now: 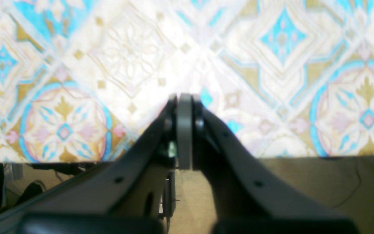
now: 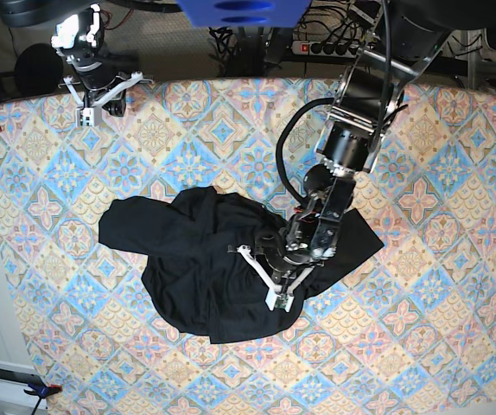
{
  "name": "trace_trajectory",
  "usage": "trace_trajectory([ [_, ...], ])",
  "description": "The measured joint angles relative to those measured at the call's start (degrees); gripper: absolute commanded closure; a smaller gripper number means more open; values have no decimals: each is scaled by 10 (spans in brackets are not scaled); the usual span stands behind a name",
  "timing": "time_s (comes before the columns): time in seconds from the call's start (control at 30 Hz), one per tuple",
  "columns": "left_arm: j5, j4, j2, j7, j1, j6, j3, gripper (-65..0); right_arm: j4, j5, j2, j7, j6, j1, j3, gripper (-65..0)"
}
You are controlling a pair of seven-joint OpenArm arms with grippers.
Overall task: Layout the t-shirt on the table in an organized manner, then fold the t-shirt properly
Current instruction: 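Reach the left gripper down and grasp the black shirt's edge, then drag the shirt with the left gripper toward the left arm's base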
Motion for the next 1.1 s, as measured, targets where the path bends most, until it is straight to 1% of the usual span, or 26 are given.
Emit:
trace_trajectory([
  [0.03,-4,64,-19,3,22,-5,-23,0,0,-2,0,-4,0,0,0,0],
  [0.07,-9,118,-35,11,40,-3,-48,0,0,-2,2,-3,-3,1,1,0],
  [0.1,-10,170,-52,30,62,2,-70,0,0,-2,0,-1,-3,-1,1,0],
  [0.13,-17,216,-76,34,82,1,-93,0,0,-1,0,-9,-2,4,-1,-1],
  [0.2,-35,267,-118,61,113,6,-130,0,-1,-2,-2,-8,-2,19,-2,-1],
  [0.23,-48,290,-140,59,135,6,-151,0,-1,-1,-2,-4,-2,27,-2,-1],
  [0.33,-112,320,-200,66,205,-2,-223,0,0,-2,0,1,-3,39,-12,-1],
  [0.4,-141,318,-225,69,242,1,-280,0,-2,-2,1,-7,-4,46,-30,-1],
  [0.5,-158,310,-254,63,292,7,-365,0,-3,0,0,-7,0,60,-57,-1],
  [0.57,-170,296,-261,58,315,2,-409,0,-3,-2,0,-3,-2,73,-77,-1],
  [0.6,-166,285,-261,55,328,10,-421,0,-3,-1,0,-3,-2,80,-88,-1],
  [0.67,-172,259,-257,58,349,5,-441,0,-4,0,0,-3,2,94,-108,-1],
  [0.77,-176,247,-248,68,384,3,-462,0,-8,-2,1,-10,-3,121,-141,-1],
  [0.9,-177,248,-252,63,411,3,-468,-2,-13,-1,2,-1,0,184,-199,-2],
  [1.0,-186,250,-252,62,428,1,-468,-43,-40,-2,0,-1,0,221,-235,-29],
  [1.1,-238,250,-250,63,465,1,-481,-117,-70,-1,-2,-9,-1,251,-262,-76],
])
